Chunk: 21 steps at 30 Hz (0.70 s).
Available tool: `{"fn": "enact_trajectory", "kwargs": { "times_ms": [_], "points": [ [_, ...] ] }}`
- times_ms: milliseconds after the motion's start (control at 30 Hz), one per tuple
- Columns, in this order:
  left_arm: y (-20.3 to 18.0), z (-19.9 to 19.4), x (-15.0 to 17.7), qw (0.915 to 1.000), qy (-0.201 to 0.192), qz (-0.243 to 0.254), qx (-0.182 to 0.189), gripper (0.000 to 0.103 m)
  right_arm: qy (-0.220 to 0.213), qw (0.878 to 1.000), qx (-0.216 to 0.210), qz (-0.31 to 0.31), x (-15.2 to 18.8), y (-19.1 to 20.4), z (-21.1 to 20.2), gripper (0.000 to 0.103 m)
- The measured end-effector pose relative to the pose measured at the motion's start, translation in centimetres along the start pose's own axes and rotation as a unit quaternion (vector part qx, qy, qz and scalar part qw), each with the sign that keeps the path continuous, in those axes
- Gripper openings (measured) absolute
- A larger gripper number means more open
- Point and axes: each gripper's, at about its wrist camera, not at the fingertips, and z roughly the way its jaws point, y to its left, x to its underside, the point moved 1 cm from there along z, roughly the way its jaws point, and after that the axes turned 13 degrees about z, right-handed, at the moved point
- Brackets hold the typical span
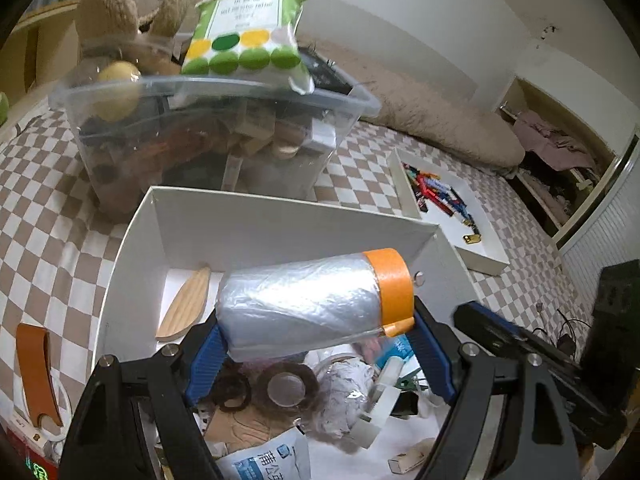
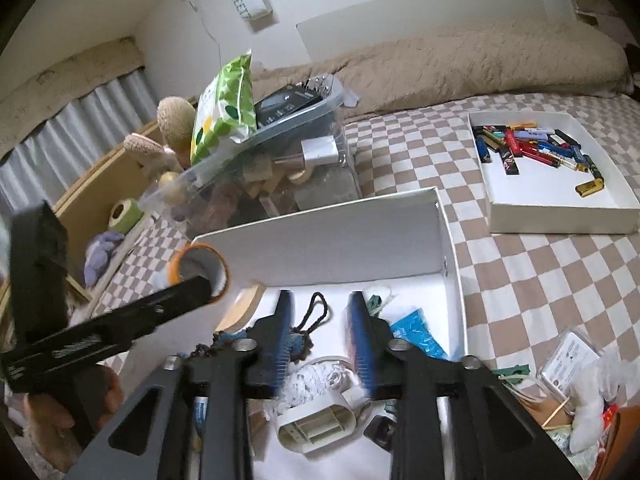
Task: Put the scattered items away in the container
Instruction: 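Open both tools to drop the plastic roll and candy bag into the box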
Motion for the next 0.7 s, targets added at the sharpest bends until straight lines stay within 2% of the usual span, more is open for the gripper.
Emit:
{"fn": "enact_trajectory", "kwargs": {
  "times_ms": [33,67,200,300,367,467,700],
  "points": [
    [0.0,0.3,0.0,1.0000,0.006,0.000,-0.001,0.083,-0.001,1.000,-0.005,0.003,0.0,-0.1,-0.1,0.070],
    [0.1,0.7,0.0,0.9999,0.013,-0.001,-0.004,0.083,-0.003,1.000,-0.013,0.005,0.0,-0.1,-0.4,0.074],
    [0.2,2.0,-0.3,0.9993,0.037,-0.003,-0.007,0.083,-0.002,1.000,-0.029,0.003,0.1,0.3,-0.8,0.074],
    [-0.4,3.4,-0.3,0.9974,0.067,0.023,-0.008,0.084,0.003,0.999,-0.033,0.001,0.2,0.6,-0.6,0.074],
    [-0.7,3.9,0.0,0.9963,0.077,0.032,-0.020,0.091,0.000,1.000,-0.030,0.003,0.3,0.6,-0.6,0.074],
    [-0.2,3.2,-0.1,0.9974,0.064,0.018,-0.030,0.103,0.000,0.999,-0.039,0.009,0.2,0.3,-0.8,0.074],
    [0.3,1.8,0.0,0.9971,0.055,0.021,-0.048,0.103,-0.003,0.999,-0.035,0.012,0.1,-0.1,-1.2,0.074]
  ]
}}
